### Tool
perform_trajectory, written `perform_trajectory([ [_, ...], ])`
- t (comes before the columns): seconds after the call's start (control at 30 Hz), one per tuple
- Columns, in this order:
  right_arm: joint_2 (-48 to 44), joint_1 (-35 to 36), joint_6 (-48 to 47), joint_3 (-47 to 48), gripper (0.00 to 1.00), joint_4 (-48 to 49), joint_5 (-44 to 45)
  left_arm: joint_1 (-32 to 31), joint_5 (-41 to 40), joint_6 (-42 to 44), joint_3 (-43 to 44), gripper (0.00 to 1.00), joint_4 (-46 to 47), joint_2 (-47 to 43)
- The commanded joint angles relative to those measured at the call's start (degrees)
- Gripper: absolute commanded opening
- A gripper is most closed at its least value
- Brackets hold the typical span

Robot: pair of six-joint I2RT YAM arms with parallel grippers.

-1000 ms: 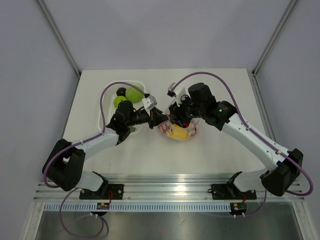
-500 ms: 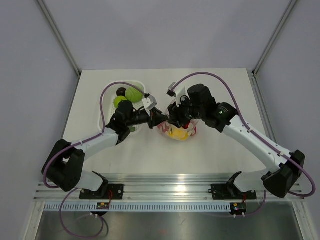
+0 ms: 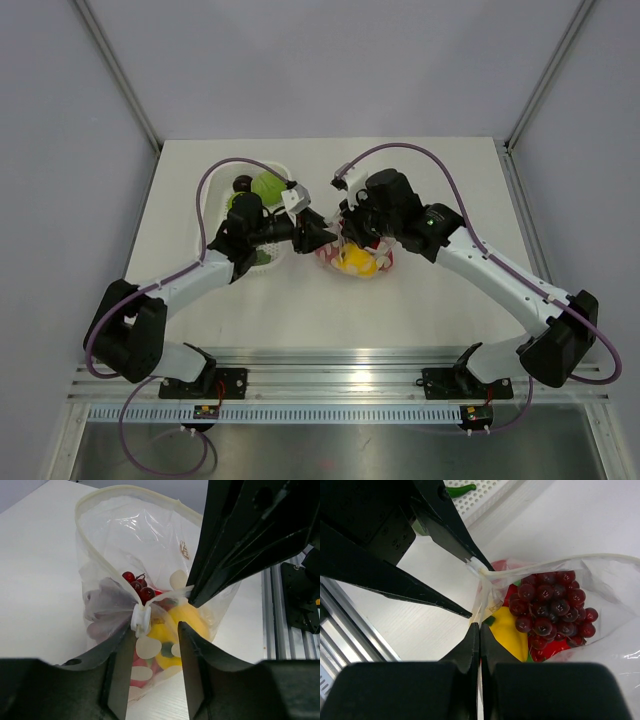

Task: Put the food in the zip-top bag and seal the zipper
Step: Zip the zipper food storage bag at the center of the board.

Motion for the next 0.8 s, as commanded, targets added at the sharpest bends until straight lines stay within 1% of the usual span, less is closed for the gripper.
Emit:
perform_trajectory([
  [0.0,-1.9,0.5,1.1,0.7,0.0,5.5,1.8,0.8,3.5,0.7,1.4,0.45,0.3,-1.2],
  [0.07,-0.9,0.5,1.0,1.7,0.0,5.6,1.2,1.1,3.9,0.1,0.6,0.47,1.4,-1.6],
  [0.17,-0.5,0.5,1.1,2.0,0.0,5.4,0.4,1.9,4.8,-2.1,-1.6,0.46,6.0,-1.7],
  [0.2,-0.5,0.5,1.2,1.8,0.0,5.6,0.2,2.1,5.5,-2.8,-2.2,0.44,8.9,-1.4],
  [0.27,-0.7,0.4,1.3,1.7,0.0,5.7,-0.2,3.0,5.8,-4.8,-3.6,0.44,11.8,-1.1],
  [0.37,-1.1,0.5,1.5,1.2,0.0,5.7,-0.4,3.7,6.5,-7.6,-4.9,0.46,18.2,0.0],
  [0.4,-1.3,0.5,1.5,1.1,0.0,5.8,-0.4,3.8,6.4,-8.3,-5.0,0.47,20.9,0.8],
  [0.47,-1.6,0.5,1.5,0.6,0.0,5.8,-0.4,4.6,6.3,-10.7,-4.9,0.49,23.2,1.9],
  [0.57,-2.2,0.5,1.5,0.3,0.0,5.6,-0.7,5.0,7.4,-15.2,-5.5,0.5,30.7,4.2],
  [0.6,-2.3,0.4,1.5,0.3,0.0,5.6,-0.9,5.0,7.9,-16.6,-5.6,0.51,36.1,5.0],
  [0.67,-2.3,0.5,1.5,0.3,0.0,5.5,-1.0,5.0,8.7,-20.7,-5.3,0.51,42.4,8.0],
  [0.77,-2.5,0.5,1.5,0.3,0.0,5.3,-1.0,5.0,10.1,-24.6,-3.5,0.49,45.5,11.3],
])
